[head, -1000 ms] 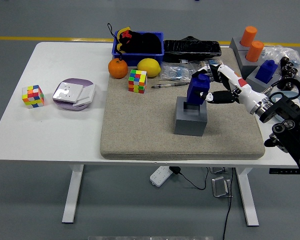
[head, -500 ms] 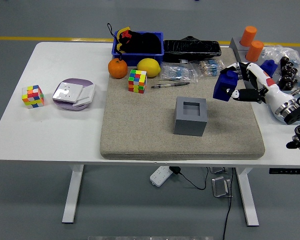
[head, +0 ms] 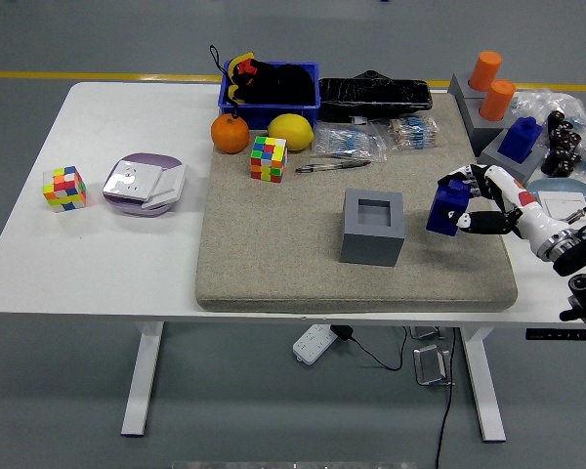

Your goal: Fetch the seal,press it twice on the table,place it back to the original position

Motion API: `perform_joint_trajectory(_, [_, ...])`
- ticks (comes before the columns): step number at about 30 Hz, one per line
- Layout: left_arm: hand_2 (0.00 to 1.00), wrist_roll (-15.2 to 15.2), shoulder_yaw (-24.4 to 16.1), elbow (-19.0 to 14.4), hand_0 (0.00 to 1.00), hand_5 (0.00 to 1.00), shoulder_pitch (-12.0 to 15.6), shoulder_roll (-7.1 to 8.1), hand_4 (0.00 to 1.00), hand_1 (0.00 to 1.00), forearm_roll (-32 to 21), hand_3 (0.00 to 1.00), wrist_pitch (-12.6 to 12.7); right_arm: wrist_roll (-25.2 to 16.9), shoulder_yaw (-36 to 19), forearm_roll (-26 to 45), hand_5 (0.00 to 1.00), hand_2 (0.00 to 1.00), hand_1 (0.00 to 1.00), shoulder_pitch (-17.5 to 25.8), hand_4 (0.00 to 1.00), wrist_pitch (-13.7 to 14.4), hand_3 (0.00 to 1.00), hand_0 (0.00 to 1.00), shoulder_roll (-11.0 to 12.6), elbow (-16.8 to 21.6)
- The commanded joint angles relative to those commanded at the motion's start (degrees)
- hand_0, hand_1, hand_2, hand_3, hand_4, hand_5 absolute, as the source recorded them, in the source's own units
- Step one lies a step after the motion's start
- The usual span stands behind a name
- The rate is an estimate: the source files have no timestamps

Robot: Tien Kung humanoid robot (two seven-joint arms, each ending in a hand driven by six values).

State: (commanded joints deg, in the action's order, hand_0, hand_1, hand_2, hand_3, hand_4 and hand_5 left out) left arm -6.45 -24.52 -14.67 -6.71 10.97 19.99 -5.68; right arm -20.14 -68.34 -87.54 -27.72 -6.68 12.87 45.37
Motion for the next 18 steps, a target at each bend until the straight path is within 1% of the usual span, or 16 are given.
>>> perform_joint_trajectory(9, [0.789,0.0,0.7,0.0,0.816,0.396,-0.1,0.22,0.799,0.817,-0.2,0.837,0.0,-0.3,1.5,-0.1,0.002,0.413,0.389,-0.4,0.599,0.6,0.464,0.462,-0.4,-2.7])
perform_joint_trajectory(18, [0.789,0.0,0.8,0.0,0.817,0.397,0.0,0.13,0.801,0.817,-0.2,0.838,-0.1,-0.8,2.1,0.2,0.002,0.411,0.388,-0.1,0.602,1.3,0.459,0.461,-0.6,-4.2])
